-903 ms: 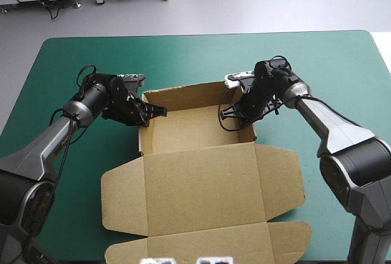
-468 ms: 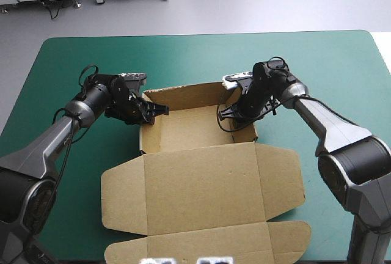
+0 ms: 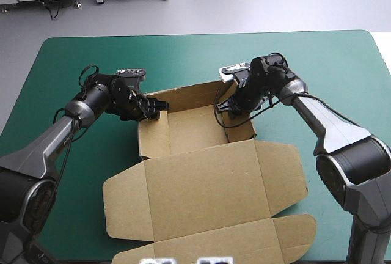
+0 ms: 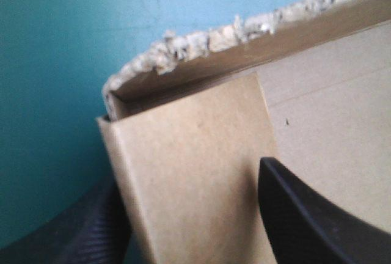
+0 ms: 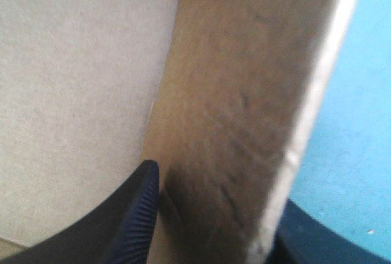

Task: Fold the box

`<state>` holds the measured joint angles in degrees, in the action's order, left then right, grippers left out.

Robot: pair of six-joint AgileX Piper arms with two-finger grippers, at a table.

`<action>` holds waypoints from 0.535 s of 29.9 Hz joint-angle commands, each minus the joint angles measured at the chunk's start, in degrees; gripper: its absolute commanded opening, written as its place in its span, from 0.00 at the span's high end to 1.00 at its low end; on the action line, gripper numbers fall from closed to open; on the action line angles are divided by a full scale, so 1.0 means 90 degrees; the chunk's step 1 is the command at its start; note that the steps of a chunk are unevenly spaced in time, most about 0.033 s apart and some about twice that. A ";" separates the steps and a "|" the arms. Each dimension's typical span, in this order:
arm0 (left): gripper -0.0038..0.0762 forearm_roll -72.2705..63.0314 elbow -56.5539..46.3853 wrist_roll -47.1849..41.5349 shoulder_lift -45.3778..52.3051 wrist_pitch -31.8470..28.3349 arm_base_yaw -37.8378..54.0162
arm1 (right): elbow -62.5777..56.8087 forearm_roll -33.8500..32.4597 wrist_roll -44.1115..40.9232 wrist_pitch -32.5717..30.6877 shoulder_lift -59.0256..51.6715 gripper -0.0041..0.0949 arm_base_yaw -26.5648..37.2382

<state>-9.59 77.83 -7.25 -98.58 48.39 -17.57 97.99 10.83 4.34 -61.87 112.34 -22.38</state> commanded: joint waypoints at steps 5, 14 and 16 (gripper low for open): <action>0.41 -0.0040 0.0191 -0.0070 0.0289 0.0059 -0.0025 | 0.0592 -0.0327 0.0074 0.0133 -0.0357 0.50 0.0007; 0.41 -0.0017 0.0754 -0.0070 0.0295 0.0372 -0.0025 | 0.0963 -0.0579 0.0074 0.0066 -0.0420 0.50 0.0007; 0.41 -0.0017 0.1206 -0.0070 0.0295 0.0656 -0.0025 | 0.1132 -0.0579 0.0074 0.0014 -0.0485 0.50 0.0007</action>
<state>-9.44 82.81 -7.25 -98.58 53.25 -17.57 104.85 5.77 4.34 -62.49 112.23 -22.38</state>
